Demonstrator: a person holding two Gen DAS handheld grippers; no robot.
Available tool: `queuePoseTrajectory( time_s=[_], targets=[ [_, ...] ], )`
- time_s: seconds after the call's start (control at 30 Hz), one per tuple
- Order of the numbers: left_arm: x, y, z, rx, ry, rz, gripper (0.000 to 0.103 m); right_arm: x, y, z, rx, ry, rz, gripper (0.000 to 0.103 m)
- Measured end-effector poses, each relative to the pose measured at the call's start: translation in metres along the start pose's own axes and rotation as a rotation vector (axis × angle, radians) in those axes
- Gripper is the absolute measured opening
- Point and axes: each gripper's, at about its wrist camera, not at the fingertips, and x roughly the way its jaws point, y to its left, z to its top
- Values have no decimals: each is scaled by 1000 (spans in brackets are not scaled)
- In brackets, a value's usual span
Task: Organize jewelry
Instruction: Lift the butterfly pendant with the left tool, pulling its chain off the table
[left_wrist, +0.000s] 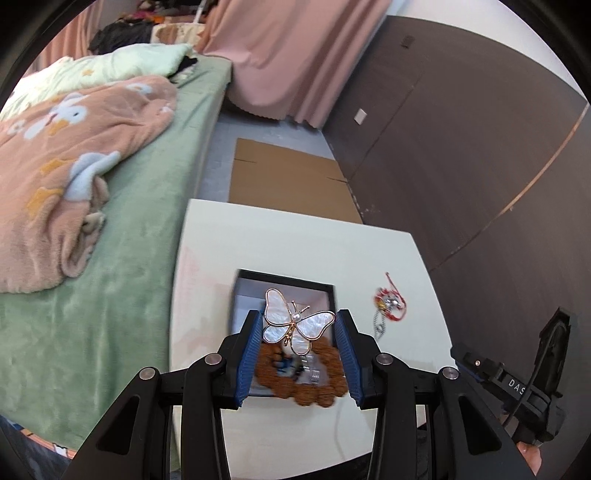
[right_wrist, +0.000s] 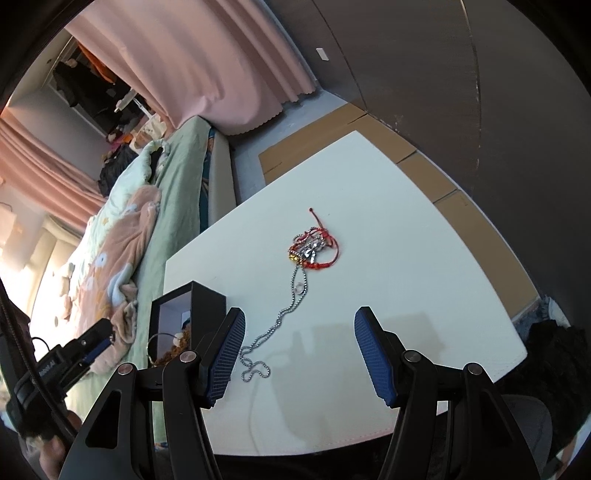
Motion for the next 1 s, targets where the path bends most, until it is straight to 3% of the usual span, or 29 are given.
queuePoseTrajectory(
  time_s=[0.53,1.0],
  targets=[
    [-7,78,19,-189,-20,80,42,13,9,-4,-5,21,3,62],
    [-27,102,31,-209,-93,110,42,13,8,-1,0,21,-1,62]
  ],
)
